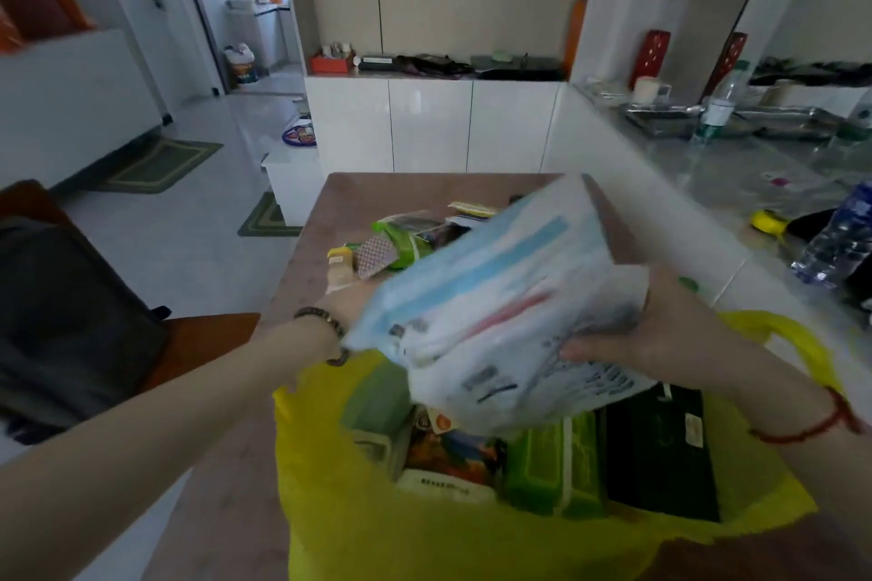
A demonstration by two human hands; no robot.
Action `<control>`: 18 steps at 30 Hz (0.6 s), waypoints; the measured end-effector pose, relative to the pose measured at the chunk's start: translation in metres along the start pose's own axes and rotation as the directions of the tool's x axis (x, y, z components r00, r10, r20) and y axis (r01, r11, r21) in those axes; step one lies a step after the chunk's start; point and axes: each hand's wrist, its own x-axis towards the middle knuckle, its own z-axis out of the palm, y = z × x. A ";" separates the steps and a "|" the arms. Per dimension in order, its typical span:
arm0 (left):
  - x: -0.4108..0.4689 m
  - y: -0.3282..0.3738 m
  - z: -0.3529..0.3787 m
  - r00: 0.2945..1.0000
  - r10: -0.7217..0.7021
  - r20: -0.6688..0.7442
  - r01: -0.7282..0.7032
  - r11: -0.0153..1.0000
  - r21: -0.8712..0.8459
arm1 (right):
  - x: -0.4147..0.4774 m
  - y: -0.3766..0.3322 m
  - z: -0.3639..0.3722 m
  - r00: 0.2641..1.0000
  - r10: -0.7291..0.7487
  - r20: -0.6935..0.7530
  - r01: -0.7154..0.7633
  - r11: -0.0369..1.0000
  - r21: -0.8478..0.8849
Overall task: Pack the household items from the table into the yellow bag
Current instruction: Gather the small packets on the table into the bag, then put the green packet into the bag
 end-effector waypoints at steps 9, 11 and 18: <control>-0.022 0.017 -0.024 0.992 -0.031 -0.126 -0.027 0.899 -0.437 | -0.005 0.050 0.067 0.996 -0.079 -0.044 0.023 0.694 -0.720; -0.024 0.022 -0.029 0.994 0.049 -0.099 -0.091 0.871 -0.483 | -0.001 0.063 0.083 0.993 -0.096 -0.074 0.000 0.611 -0.792; -0.032 0.019 -0.028 0.964 0.195 0.178 -0.094 0.883 -0.459 | -0.014 0.075 0.126 0.900 0.362 0.244 0.015 0.533 -0.846</control>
